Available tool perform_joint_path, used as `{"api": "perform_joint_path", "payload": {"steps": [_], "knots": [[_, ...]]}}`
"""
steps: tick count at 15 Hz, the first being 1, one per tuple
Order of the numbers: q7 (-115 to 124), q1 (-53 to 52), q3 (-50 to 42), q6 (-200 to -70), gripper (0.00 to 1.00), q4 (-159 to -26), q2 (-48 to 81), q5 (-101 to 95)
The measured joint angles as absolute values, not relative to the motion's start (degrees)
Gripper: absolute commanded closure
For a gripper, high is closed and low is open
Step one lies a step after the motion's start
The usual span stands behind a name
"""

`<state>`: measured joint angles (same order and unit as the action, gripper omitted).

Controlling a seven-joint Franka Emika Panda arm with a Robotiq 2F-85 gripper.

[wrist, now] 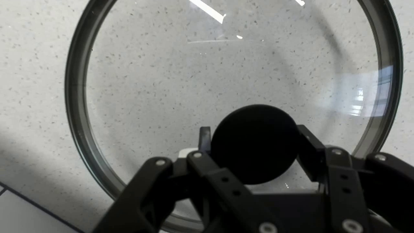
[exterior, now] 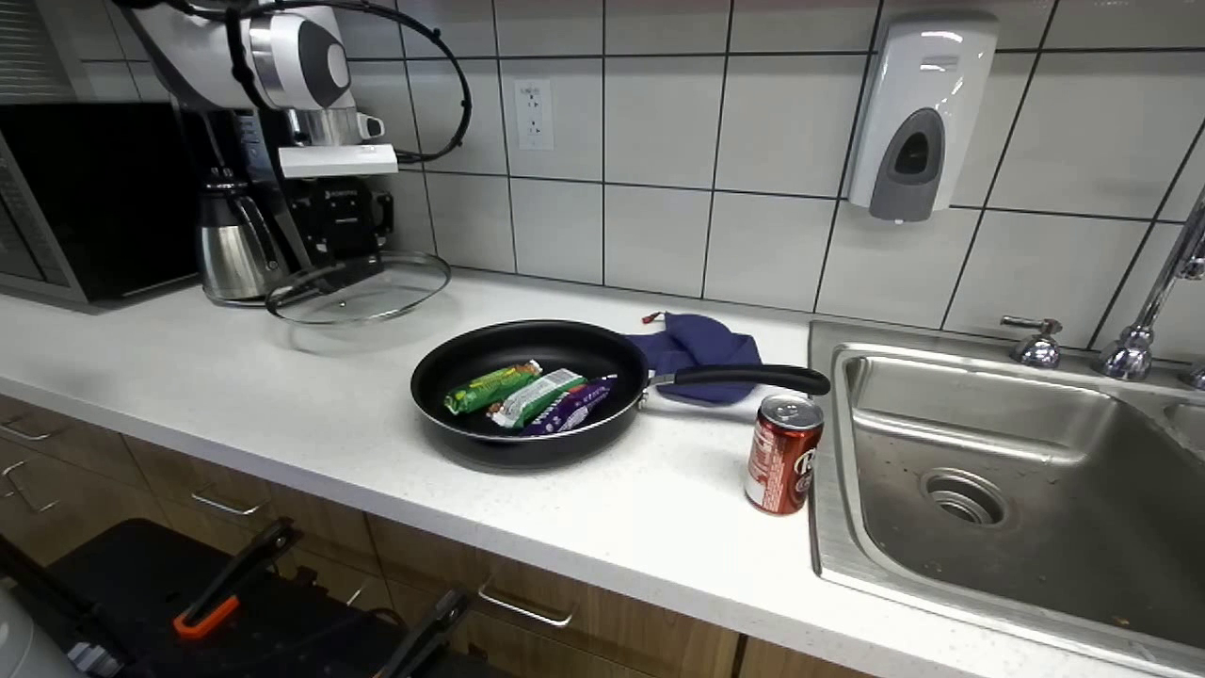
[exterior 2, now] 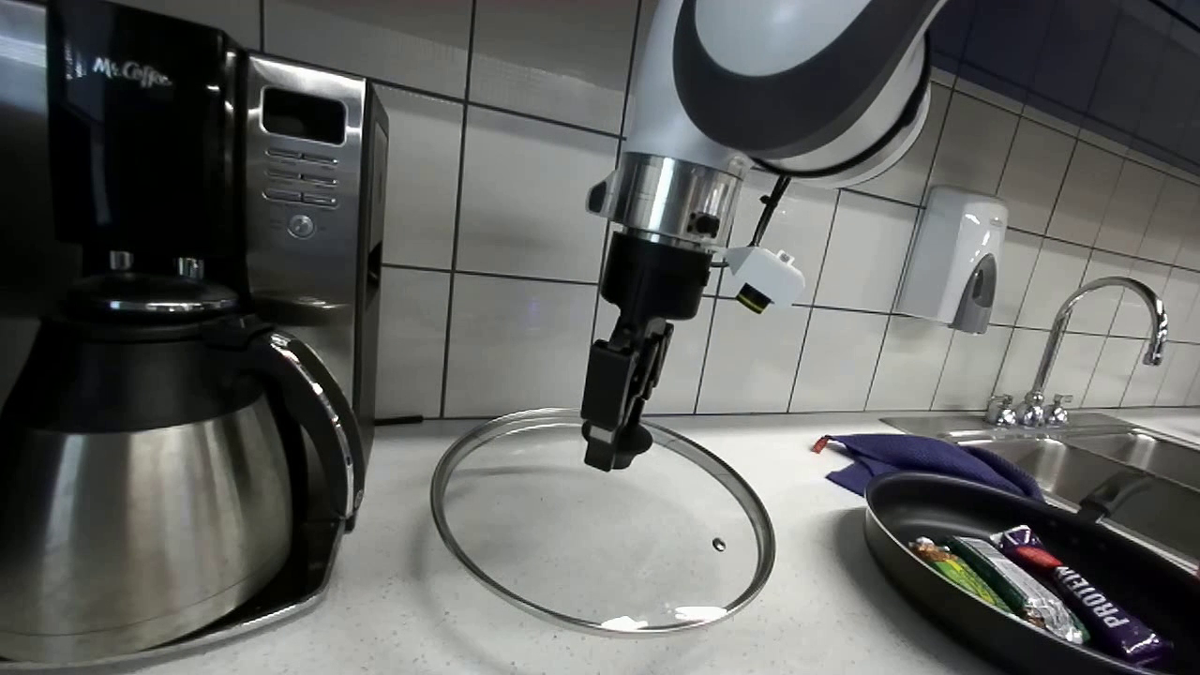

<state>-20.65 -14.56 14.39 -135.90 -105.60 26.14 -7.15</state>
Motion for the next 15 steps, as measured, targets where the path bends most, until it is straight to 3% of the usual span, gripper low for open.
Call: {"api": "perform_joint_path", "payload": {"steps": [15], "knots": [[-14.69, -11.81, 11.29, -138.12, 0.61, -121.25, 13.97, -6.77]]}}
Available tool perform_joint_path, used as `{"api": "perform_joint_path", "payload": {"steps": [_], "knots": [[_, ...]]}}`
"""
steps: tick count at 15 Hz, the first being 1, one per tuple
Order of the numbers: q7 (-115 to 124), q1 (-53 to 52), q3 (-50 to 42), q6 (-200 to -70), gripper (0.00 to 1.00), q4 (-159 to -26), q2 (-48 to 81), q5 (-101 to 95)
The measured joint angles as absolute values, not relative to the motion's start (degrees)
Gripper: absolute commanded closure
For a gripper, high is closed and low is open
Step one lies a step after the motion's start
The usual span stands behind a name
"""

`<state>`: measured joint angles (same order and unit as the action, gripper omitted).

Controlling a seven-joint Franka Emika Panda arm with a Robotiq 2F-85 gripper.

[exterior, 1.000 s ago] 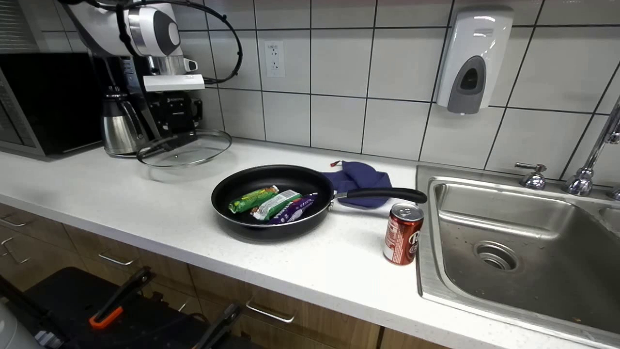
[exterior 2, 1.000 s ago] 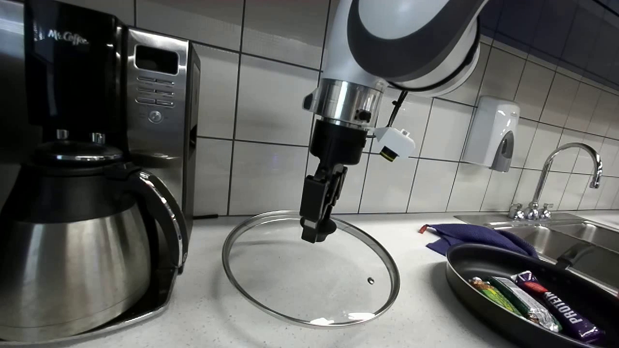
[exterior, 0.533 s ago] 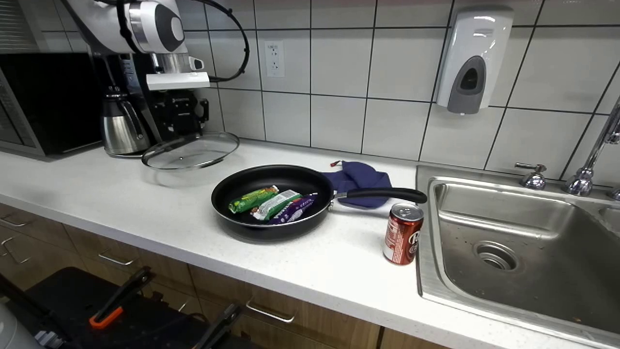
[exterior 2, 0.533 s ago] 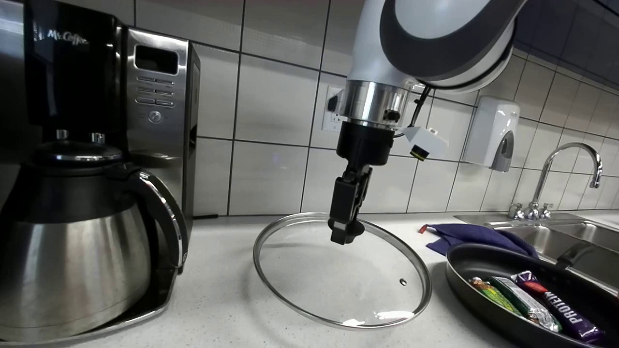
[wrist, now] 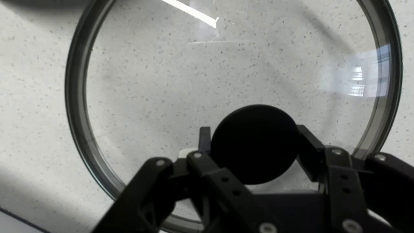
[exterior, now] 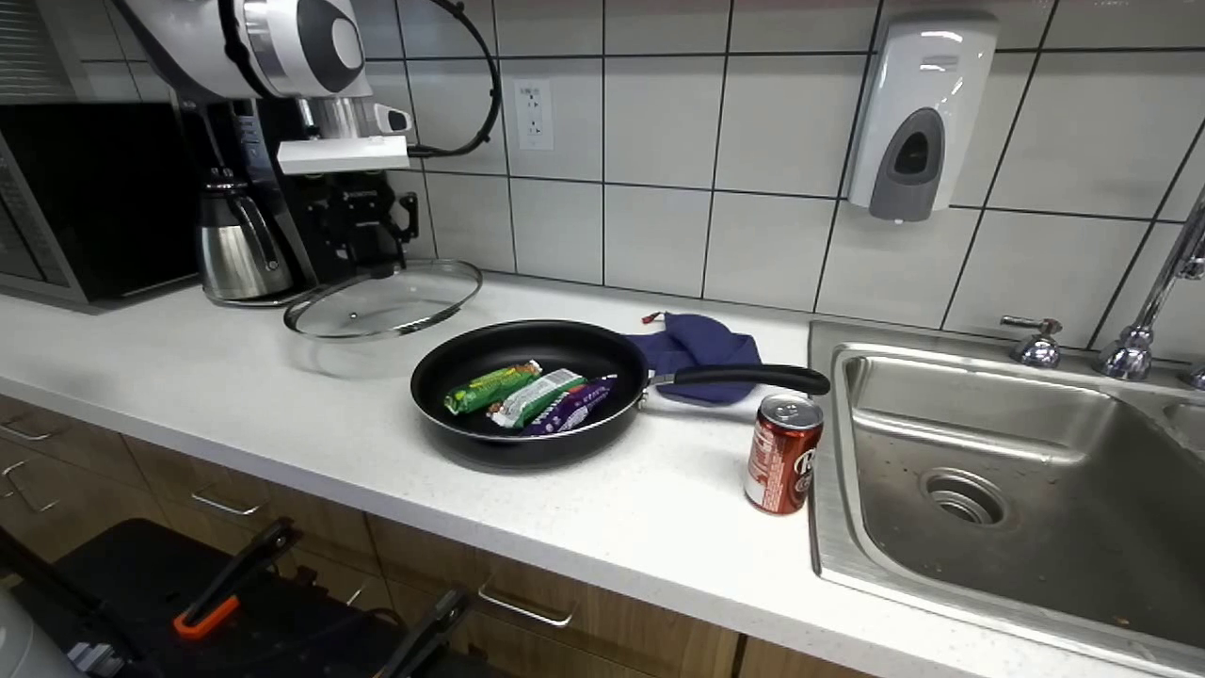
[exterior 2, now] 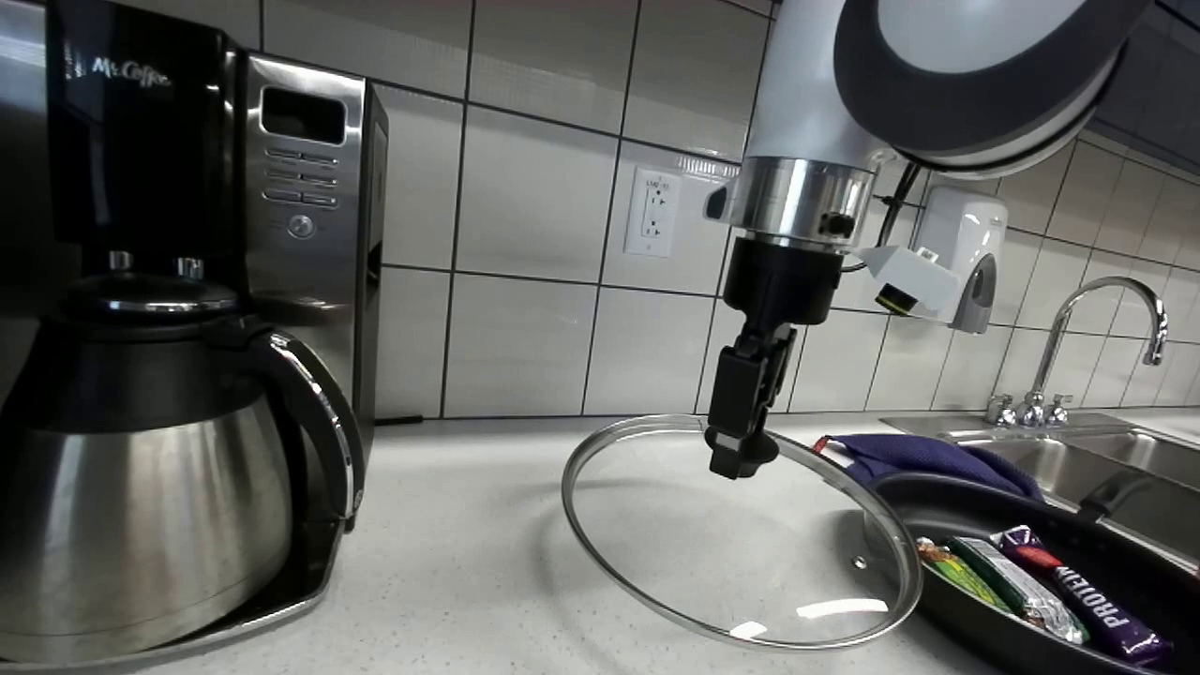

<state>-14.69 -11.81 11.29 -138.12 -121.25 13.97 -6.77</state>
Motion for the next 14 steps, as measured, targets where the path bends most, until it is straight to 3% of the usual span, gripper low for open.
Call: {"api": "perform_joint_path", "payload": {"steps": [14], "knots": [[-4.90, -9.98, 7.04, -142.75, 0.61, -137.79, -1.10, -6.87]]}}
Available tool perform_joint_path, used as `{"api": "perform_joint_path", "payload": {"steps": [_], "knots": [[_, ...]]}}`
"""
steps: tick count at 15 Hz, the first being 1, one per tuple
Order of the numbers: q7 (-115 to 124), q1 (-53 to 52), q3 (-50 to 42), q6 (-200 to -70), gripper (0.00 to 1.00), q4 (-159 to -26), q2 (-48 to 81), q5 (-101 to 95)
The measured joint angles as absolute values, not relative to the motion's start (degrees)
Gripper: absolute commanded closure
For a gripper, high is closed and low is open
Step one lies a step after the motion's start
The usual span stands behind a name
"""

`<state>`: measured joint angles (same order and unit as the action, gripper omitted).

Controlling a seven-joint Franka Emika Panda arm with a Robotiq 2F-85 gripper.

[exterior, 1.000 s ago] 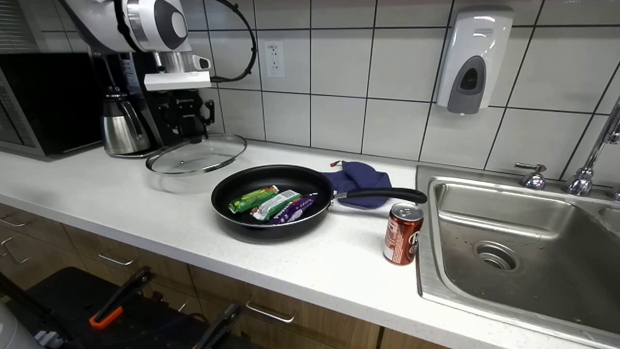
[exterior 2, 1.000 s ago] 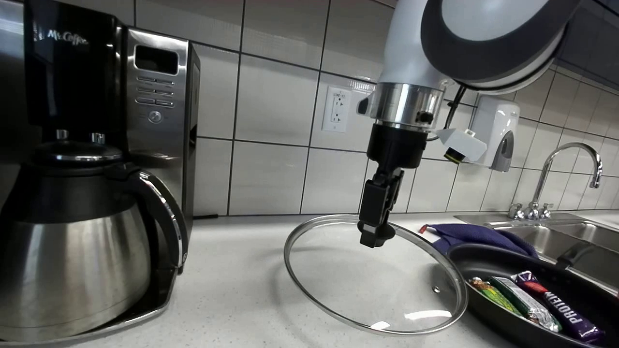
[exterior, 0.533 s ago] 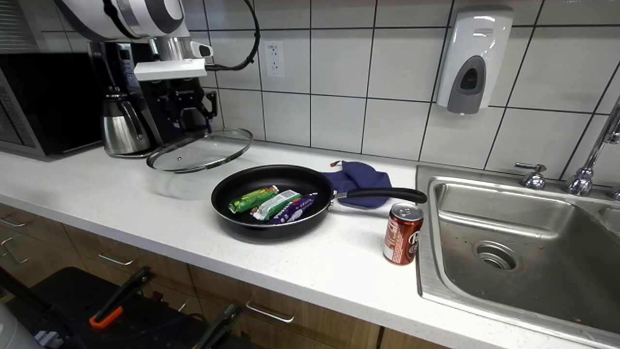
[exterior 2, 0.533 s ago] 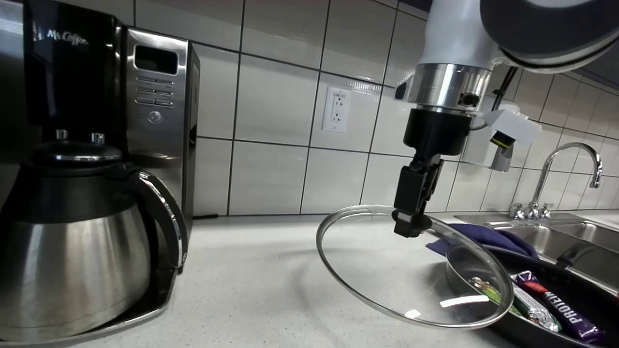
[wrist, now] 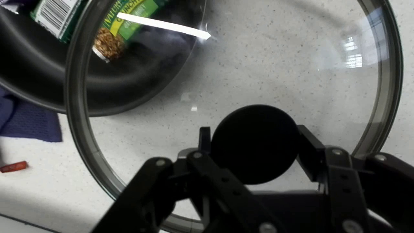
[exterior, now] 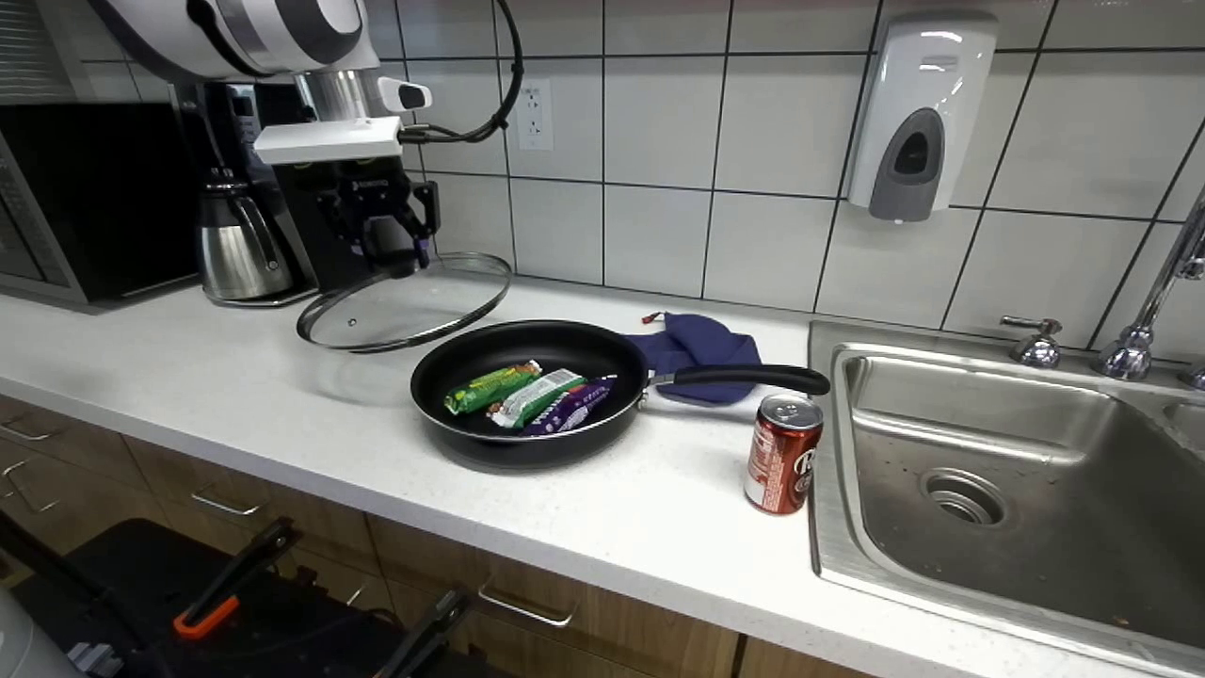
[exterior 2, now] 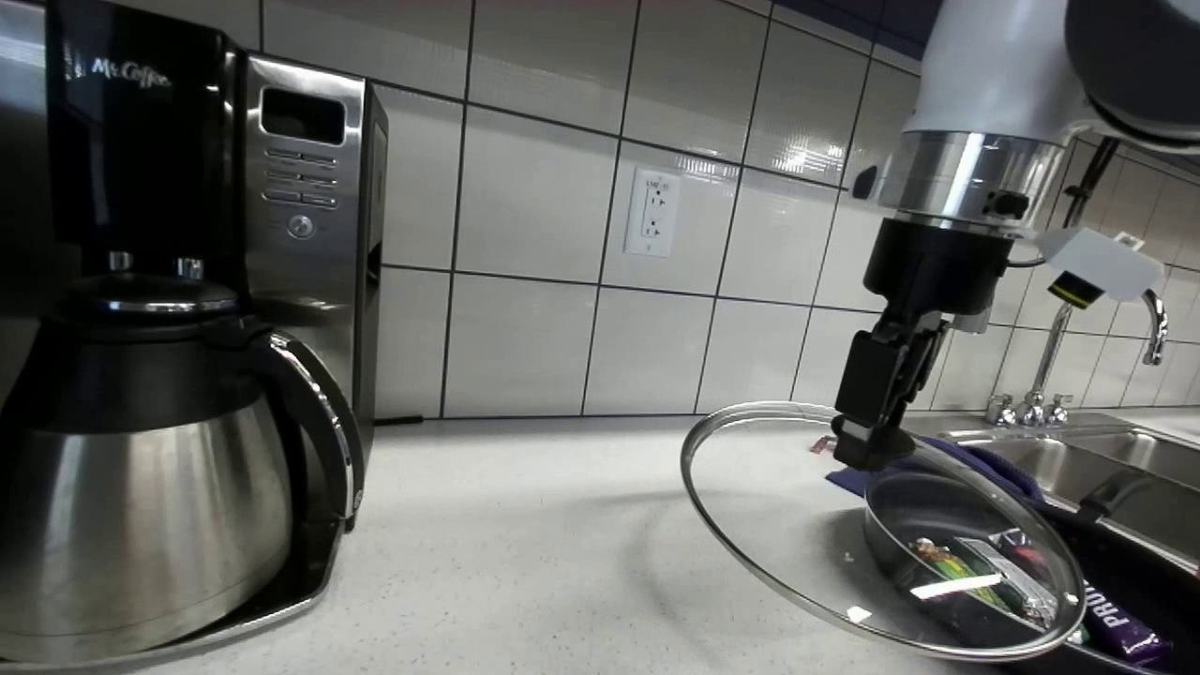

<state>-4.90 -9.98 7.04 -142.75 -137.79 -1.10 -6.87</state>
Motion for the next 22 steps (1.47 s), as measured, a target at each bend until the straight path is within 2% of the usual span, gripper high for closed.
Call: {"api": "perform_joint_path", "payload": {"steps": [11, 22], "knots": [[-7.02, -3.06, -0.59, -148.13, 0.61, -150.16, -10.10, -6.85], [-20.68, -0.31, -8.21, -151.22, 0.61, -151.56, -10.42, -2.38]]}}
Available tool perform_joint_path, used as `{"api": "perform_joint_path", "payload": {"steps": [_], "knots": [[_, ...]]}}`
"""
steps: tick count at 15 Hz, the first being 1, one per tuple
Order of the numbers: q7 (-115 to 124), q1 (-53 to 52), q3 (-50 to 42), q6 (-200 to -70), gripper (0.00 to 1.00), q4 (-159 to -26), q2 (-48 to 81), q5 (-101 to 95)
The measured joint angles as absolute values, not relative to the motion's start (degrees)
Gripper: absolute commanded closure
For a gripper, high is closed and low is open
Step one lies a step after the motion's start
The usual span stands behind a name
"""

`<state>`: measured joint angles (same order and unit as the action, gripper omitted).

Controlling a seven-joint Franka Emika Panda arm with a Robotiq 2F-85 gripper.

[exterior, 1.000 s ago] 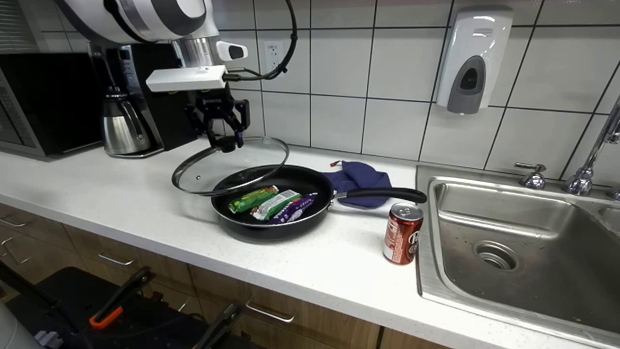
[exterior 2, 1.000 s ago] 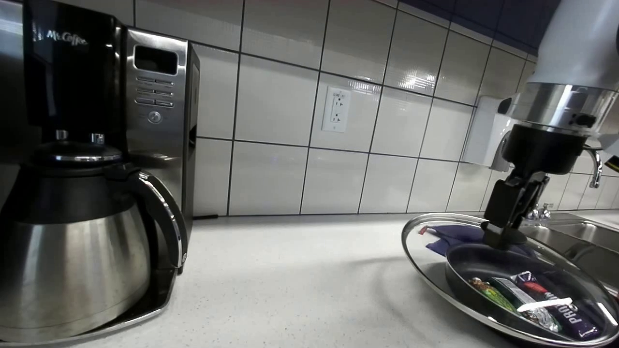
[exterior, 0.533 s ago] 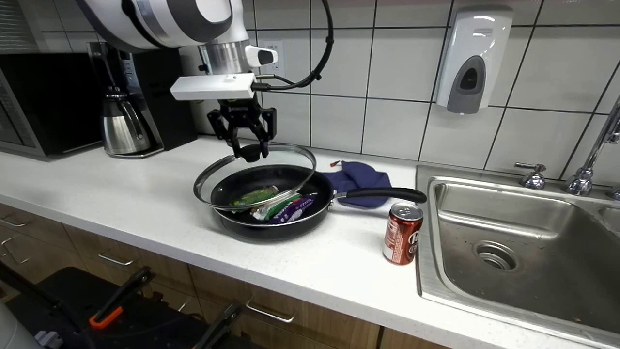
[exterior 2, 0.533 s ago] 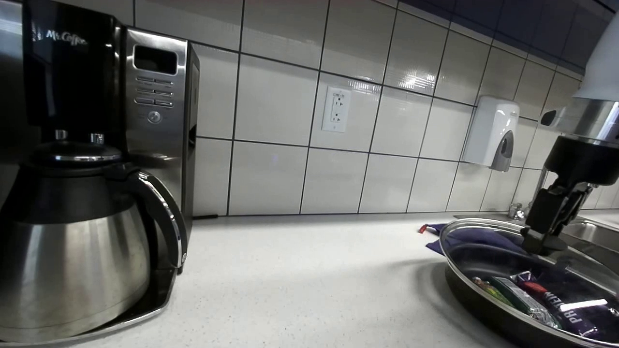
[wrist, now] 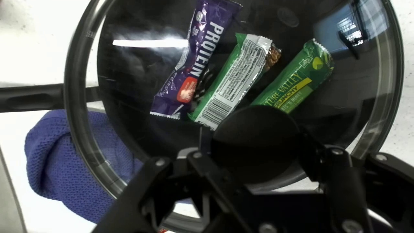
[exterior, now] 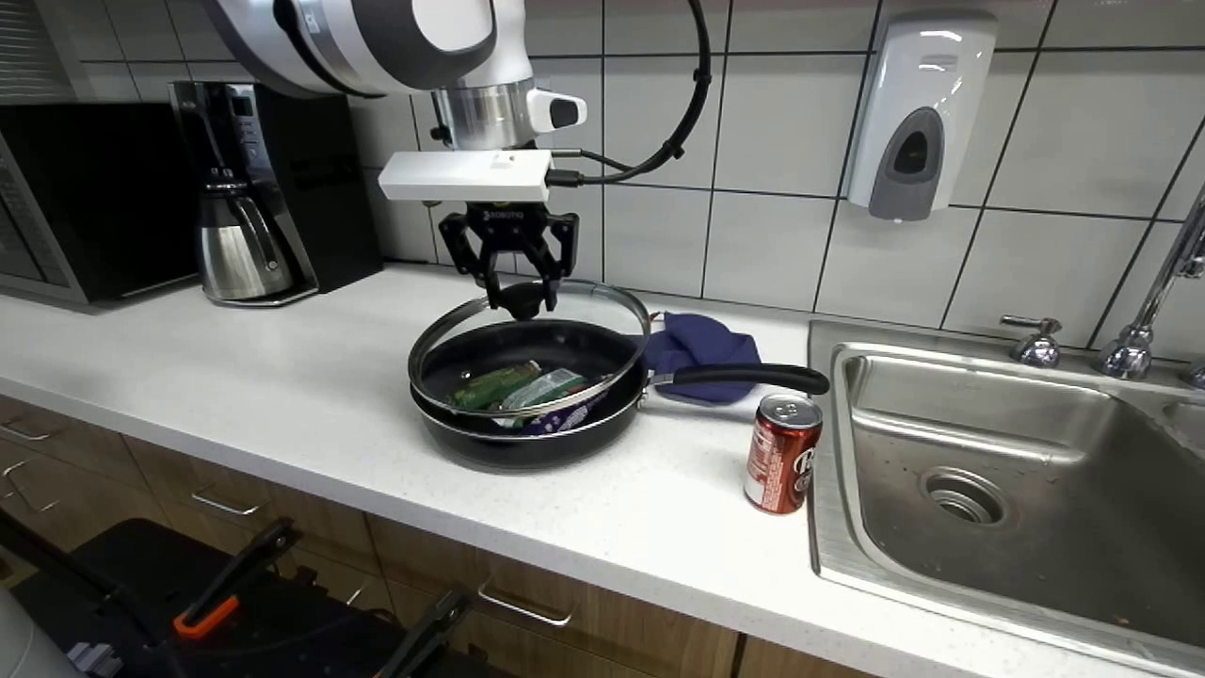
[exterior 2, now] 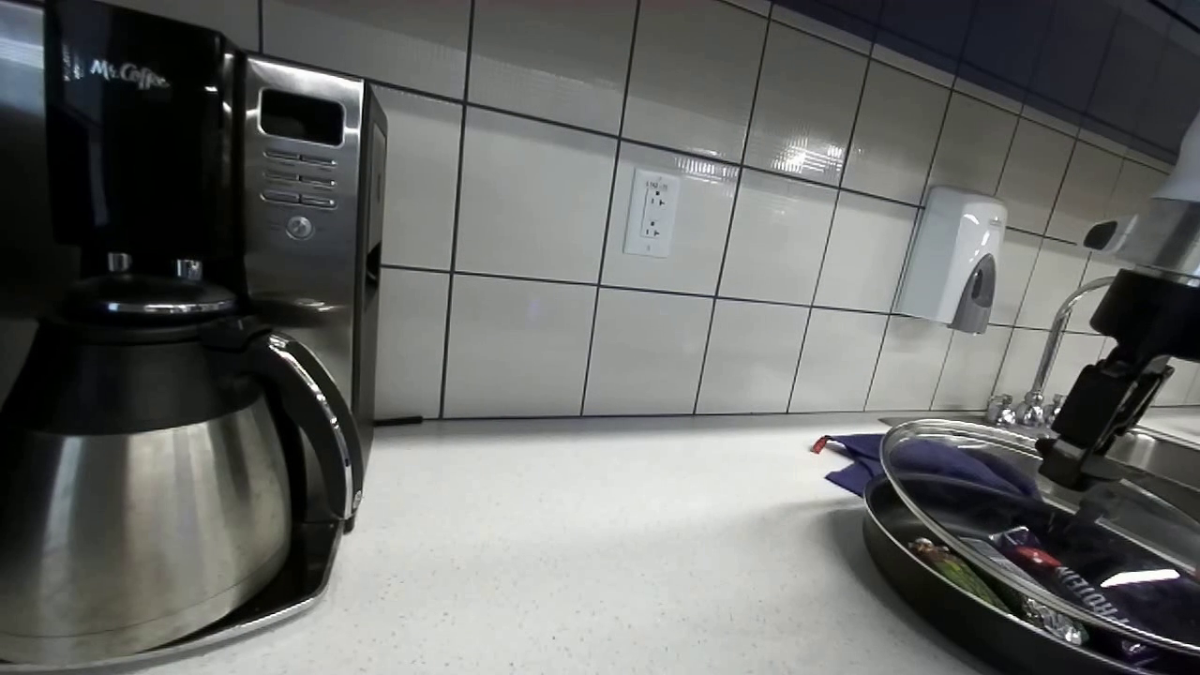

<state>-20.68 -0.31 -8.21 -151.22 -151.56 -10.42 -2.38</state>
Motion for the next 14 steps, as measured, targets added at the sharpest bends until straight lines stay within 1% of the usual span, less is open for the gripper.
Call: {"api": "perform_joint_path", "payload": {"steps": [14], "knots": [[-26.51, -0.69, -8.75, -151.48, 0.61, -152.20, -9.87, 3.20]]}}
